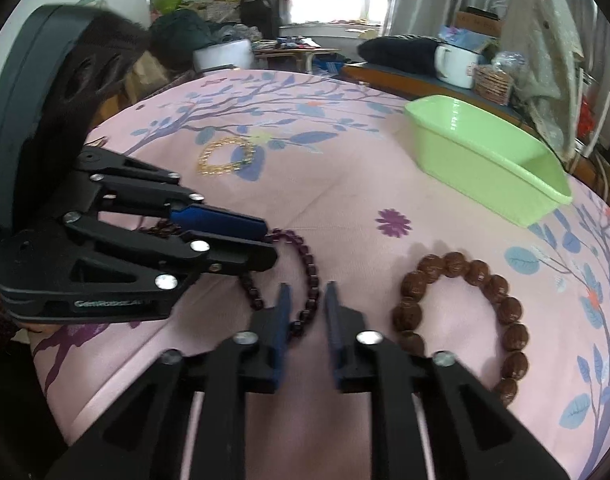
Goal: Organize jewelry
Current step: 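Grasp the dark red strand with the left tool beside the right tool, then carry the dark red strand with the left tool and release it into the basket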
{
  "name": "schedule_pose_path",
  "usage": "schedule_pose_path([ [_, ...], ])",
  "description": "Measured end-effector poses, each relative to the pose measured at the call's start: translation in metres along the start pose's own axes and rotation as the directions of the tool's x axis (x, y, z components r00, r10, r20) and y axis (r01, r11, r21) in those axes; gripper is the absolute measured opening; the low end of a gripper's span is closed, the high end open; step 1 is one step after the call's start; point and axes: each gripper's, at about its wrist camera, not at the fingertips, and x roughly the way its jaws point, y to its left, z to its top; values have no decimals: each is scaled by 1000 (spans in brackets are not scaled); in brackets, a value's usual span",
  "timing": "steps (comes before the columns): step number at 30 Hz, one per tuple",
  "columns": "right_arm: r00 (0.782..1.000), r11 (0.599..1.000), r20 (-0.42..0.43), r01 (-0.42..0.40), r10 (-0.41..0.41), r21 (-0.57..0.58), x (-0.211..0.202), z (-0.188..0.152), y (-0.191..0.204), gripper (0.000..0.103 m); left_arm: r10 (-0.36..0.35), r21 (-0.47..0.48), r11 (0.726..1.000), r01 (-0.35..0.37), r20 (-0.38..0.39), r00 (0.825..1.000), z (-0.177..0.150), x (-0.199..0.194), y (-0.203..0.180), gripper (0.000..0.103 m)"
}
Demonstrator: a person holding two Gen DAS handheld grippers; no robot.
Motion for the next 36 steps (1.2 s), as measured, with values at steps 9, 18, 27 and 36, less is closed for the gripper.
schedule_pose_path([
  [9, 1000, 1000, 9, -11, 11, -1, -1, -1, 1, 0, -5, -7, 1000, 5, 0, 1000, 0, -1, -1, 16],
  [18, 998, 999, 61, -27, 25, 28, -12, -2, -2, 0, -41, -46, 998, 40, -8, 999, 0, -2, 2, 10],
  [27, 990, 997, 135, -52, 45, 52, -30, 6, -7, 0, -100, -67, 993, 101, 17, 995, 10, -14, 4, 7],
  [36, 963, 998, 268, 12, -29, 64, -69, 53, -46, 0, -126, 11, 992, 126, 102, 987, 81, -33, -4, 7],
])
